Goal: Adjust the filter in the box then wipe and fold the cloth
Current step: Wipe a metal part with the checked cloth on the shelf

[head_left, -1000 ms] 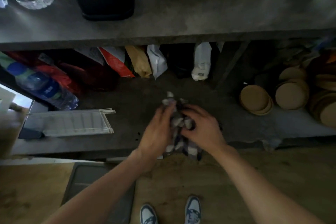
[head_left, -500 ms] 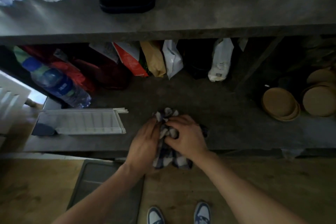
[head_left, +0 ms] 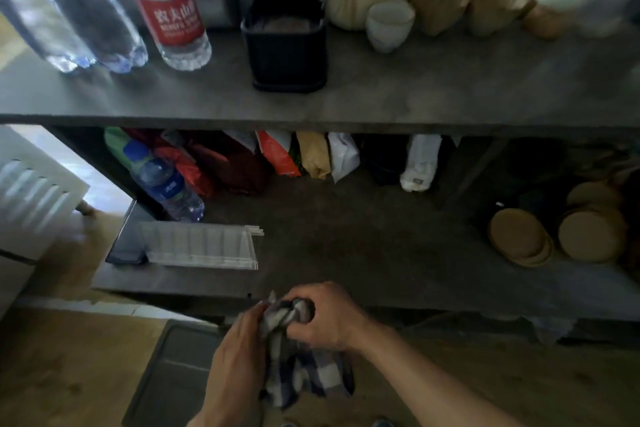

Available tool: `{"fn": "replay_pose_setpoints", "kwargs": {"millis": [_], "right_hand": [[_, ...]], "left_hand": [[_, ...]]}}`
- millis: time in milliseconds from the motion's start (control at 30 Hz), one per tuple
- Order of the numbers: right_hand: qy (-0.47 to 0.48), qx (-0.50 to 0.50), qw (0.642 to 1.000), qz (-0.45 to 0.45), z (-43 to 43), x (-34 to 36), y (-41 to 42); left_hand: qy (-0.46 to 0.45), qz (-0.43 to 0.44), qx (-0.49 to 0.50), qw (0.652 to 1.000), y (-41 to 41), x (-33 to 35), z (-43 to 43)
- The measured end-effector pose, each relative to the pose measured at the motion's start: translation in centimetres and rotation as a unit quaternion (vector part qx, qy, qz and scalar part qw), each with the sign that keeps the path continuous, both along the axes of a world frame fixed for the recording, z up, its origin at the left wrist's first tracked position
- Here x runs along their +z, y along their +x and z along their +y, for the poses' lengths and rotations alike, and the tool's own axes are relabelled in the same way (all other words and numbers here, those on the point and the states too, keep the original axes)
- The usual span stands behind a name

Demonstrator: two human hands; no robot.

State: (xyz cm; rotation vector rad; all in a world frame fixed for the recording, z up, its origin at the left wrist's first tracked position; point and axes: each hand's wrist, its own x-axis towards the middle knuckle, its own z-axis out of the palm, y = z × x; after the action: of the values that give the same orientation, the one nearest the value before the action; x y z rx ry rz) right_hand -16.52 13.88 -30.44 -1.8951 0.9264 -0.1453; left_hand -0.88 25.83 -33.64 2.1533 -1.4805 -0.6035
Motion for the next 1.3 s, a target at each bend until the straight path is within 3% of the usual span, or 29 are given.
{"fn": "replay_pose_setpoints", "kwargs": {"millis": [67, 167, 233, 300, 367, 433, 500, 567, 667, 700, 767, 867, 1033, 1300], "right_hand": [[0.055, -0.068, 0.996, -0.012, -1.5, 2.0, -2.0], [0.147, -0.205, 0.967, 0.031, -6.0, 4.5, -6.0], [0.268, -0.298, 0.914, 0.059, -9.1, 5.6, -8.6], [0.305, -0.347, 0.885, 0.058, -11.5, 5.4, -11.2], [0.281, -0.368, 0.885, 0.059, -12.7, 5.2, -13.1], [0.215, -0.398, 0.890, 0.068, -13.2, 4.7, -14.6], [0.053, -0.389, 0.910, 0.132, -13.1, 3.7, -15.6], [-0.143, -0.355, 0.902, 0.201, -12.5, 2.6, -15.0], [-0.314, -0.246, 0.912, 0.098, -11.9, 0.6, -11.8], [-0.315, -0.178, 0.926, 0.106, -11.9, 0.0, -10.7], [-0.259, -0.069, 0.945, 0.188, -11.9, -1.3, -9.4], [-0.251, -0.044, 0.926, 0.278, -11.0, -3.8, -10.1], [-0.320, -0.161, 0.874, 0.329, -6.8, -5.7, -9.3], [-0.246, -0.107, 0.898, 0.348, 0.9, -3.9, -6.5]], "left_hand": [[0.013, 0.115, 0.039, 0.992, -0.2, 3.0, -2.6], [0.051, 0.239, -0.004, 0.970, -1.1, 6.0, -9.2], [0.119, 0.263, -0.039, 0.957, -2.2, 6.1, -14.2], [0.190, 0.256, -0.014, 0.948, -3.1, 5.6, -18.0], [0.293, 0.260, 0.034, 0.920, -3.2, 5.5, -19.8], [0.338, 0.253, 0.038, 0.906, -2.8, 5.7, -20.4], [0.276, 0.174, -0.015, 0.945, -2.2, 4.8, -20.5], [0.135, 0.064, -0.095, 0.984, -1.9, 3.5, -20.5], [0.082, 0.070, -0.223, 0.969, -2.8, 1.3, -20.4], [0.088, 0.059, -0.270, 0.957, -3.4, 0.8, -20.2], [0.080, -0.050, -0.324, 0.941, -3.8, -0.5, -19.5], [0.008, -0.224, -0.315, 0.922, -3.7, -2.5, -17.3], [-0.042, -0.219, -0.344, 0.912, -3.8, -4.1, -15.2], [0.000, -0.182, -0.364, 0.914, -1.5, -4.2, -7.3]]}}
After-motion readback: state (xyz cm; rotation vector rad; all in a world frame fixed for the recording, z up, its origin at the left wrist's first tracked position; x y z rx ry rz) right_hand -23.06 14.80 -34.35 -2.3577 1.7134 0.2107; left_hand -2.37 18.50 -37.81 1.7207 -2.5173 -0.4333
